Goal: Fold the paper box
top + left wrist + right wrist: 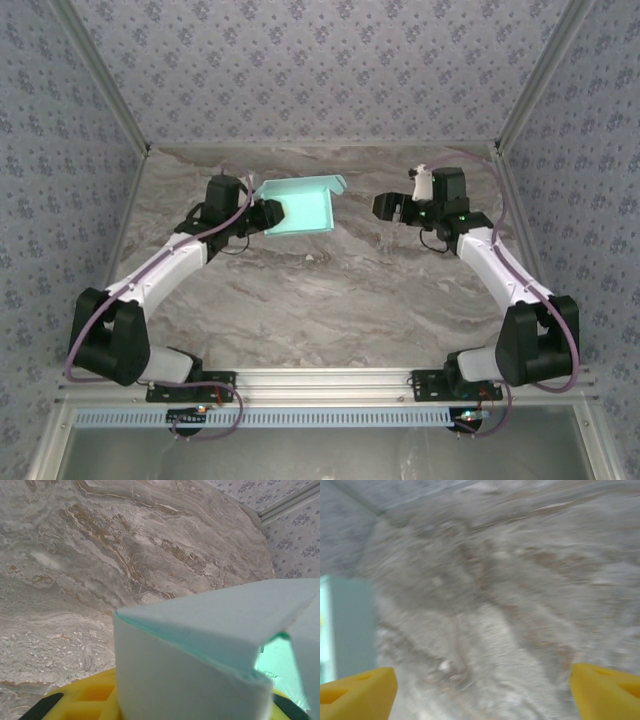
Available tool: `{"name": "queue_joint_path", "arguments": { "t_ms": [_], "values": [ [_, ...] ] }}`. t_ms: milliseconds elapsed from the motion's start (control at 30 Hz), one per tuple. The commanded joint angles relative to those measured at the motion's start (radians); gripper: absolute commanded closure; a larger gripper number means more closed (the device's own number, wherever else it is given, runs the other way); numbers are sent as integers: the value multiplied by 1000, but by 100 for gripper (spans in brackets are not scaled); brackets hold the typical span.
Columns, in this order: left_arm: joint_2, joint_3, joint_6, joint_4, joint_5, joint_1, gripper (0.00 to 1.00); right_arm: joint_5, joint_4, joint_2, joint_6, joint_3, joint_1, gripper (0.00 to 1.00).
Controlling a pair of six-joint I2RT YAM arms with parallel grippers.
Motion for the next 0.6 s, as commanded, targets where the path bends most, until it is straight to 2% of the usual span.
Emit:
{"name": "queue_joint_path", "arguments": {
  "t_ms": [0, 133, 267, 367, 567],
  "values": [
    [9, 39, -37, 62, 87, 3, 73, -293, 96, -11, 10, -23, 10, 11],
    [19, 34, -68, 101, 159, 7, 73, -432, 286, 2, 129, -86, 1, 14],
    [27, 23, -129, 182, 254, 11, 73, -471, 391, 36, 237, -89, 14, 17],
    [32, 27, -138, 200, 281, 10, 73, -490, 520, 55, 338, -97, 27, 18],
    [36, 31, -139, 224, 329, 9, 73, -515, 594, 54, 368, -79, 62, 18]
  ]
}}
